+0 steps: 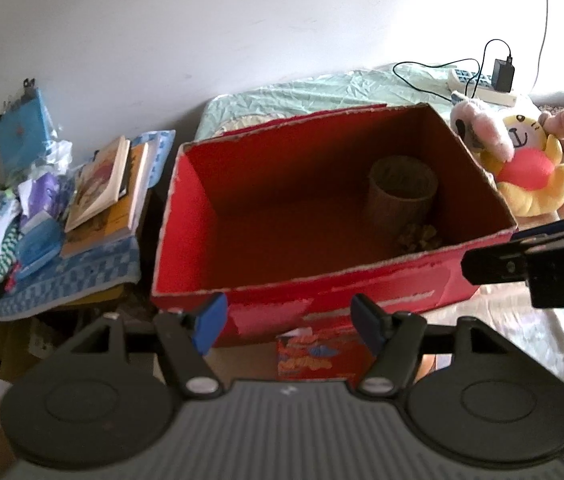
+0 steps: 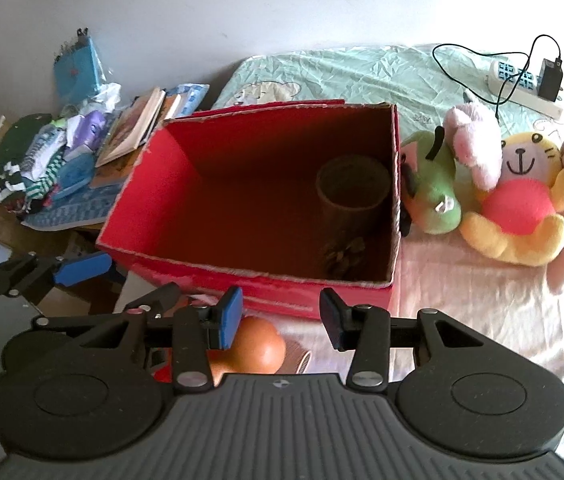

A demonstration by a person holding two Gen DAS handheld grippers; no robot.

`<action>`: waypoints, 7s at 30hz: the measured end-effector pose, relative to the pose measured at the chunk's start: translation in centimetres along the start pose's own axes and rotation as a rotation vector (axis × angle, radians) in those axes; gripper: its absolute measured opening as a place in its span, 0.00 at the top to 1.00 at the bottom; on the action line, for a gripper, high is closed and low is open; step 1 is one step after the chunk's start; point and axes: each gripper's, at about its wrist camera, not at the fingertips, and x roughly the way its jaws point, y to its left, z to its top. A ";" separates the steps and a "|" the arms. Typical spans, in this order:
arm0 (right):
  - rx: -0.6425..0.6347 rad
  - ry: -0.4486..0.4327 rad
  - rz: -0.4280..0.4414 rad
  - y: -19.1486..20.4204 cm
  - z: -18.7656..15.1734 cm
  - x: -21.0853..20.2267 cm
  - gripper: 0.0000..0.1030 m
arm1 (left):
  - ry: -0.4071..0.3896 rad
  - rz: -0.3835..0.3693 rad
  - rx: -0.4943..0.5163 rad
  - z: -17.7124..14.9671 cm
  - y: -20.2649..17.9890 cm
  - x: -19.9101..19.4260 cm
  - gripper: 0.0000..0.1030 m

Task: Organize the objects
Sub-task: 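Move the right gripper to the brown wooden gourd, then close the right gripper around the gourd's neck and lift it, then carry the gourd with the right gripper into the red box and lower it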

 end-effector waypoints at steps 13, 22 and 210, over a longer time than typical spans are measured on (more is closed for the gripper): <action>0.082 0.000 0.057 -0.1 -3.4 -0.5 0.55 | 0.027 0.026 0.017 -2.5 -1.1 -1.1 0.31; 0.139 0.006 0.068 -0.4 -5.7 0.2 0.55 | 0.072 0.030 0.025 -4.3 -1.6 -0.7 0.31; 0.024 0.106 0.079 -3.0 9.2 16.1 0.52 | 0.205 -0.408 0.051 8.1 1.1 17.6 0.49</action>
